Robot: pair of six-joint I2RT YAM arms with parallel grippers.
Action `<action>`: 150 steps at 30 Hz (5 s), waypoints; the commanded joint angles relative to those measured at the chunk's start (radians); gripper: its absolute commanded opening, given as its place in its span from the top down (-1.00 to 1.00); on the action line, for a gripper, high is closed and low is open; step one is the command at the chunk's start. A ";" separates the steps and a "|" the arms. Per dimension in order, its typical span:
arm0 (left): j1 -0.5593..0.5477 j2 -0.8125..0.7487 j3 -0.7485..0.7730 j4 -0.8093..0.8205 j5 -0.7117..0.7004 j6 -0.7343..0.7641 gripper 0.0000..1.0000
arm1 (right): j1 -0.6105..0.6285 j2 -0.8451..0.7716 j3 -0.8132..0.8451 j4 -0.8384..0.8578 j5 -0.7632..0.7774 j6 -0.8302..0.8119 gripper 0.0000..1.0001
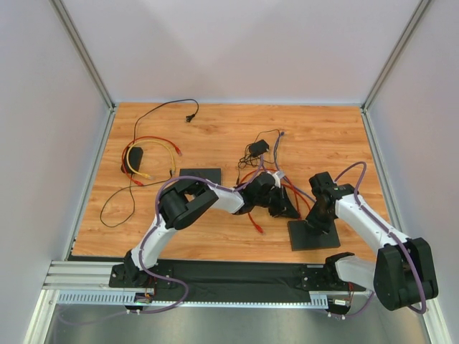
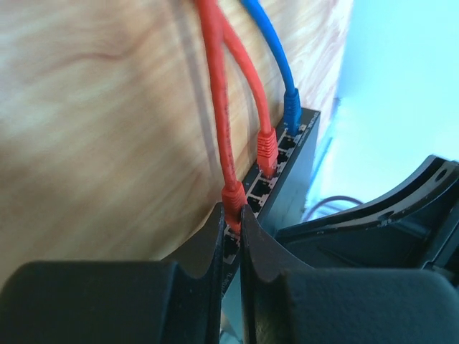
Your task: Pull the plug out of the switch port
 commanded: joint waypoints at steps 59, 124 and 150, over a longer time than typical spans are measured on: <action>-0.015 0.087 0.007 0.088 0.020 -0.075 0.28 | 0.000 0.042 -0.057 0.050 0.042 -0.003 0.50; 0.082 -0.046 -0.047 0.089 -0.215 -0.082 1.00 | -0.001 0.132 -0.035 0.070 0.052 0.026 0.52; 0.085 -0.114 -0.046 0.126 -0.183 0.226 0.28 | -0.001 0.083 0.052 0.131 -0.008 -0.134 0.41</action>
